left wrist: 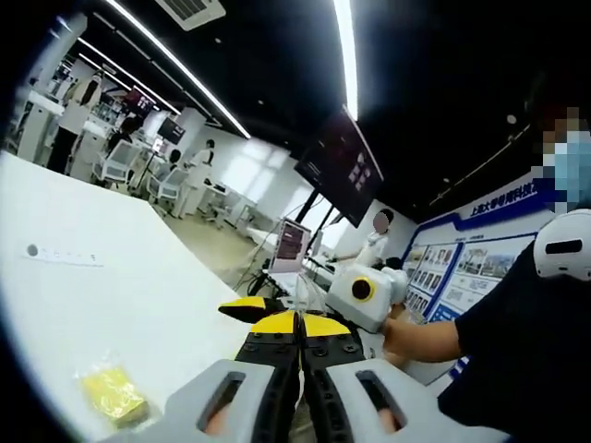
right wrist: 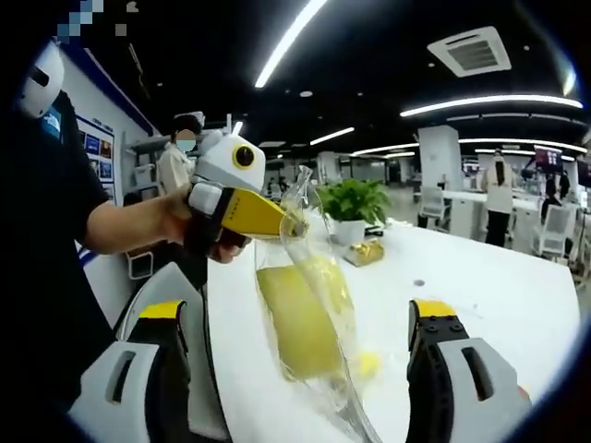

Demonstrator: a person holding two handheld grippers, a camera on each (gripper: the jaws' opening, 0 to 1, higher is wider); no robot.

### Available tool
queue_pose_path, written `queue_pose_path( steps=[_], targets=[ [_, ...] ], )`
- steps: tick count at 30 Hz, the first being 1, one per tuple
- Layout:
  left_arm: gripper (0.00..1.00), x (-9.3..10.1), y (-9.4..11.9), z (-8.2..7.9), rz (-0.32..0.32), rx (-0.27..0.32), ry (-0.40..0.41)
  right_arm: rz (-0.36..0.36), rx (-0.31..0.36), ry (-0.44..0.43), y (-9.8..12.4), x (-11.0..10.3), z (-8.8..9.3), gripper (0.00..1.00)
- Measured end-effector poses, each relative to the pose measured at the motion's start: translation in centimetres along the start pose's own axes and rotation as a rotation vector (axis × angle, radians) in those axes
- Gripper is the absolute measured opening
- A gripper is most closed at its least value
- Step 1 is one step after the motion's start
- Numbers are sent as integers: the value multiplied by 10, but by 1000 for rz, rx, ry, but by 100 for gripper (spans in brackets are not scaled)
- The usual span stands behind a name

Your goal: Compare the silicone blocks by pressing each to a similar depth, holding the contact briefly, and releasing to observe deformation and rebound differences across the visible hardness samples.

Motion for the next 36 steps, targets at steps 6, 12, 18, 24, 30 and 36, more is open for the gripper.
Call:
queue_pose_path(
  steps=[6,12,18,24,30,36],
  targets=[
    [0,2,0,9,-3,-20,4,9,21,-32,13,-8,2,96],
    [0,2,-1,20,-11,-33,24,65,5,21,35,-17,5,90],
    [0,3,-5,33,-5,-50,51,134,13,80,61,-19,7,88],
    [0,4,-16,52,1,-83,86,169,-11,71,80,-22,17,81],
    [0,2,-37,75,24,-118,133,211,-16,44,98,-18,29,81],
    [0,-13,-67,99,2,-113,204,244,-58,21,110,-7,39,79]
  ],
)
Point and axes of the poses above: the point that each gripper's makers call its tool centre point, and the gripper's own axes: y roughly backward along the fingers, x roughly to its right, z roughly out of its underside, the point moved 7 cm from there along y, roughly backward along the fingers, and after that the axes turned 13 degrees about -y, right-handed, at the moved point
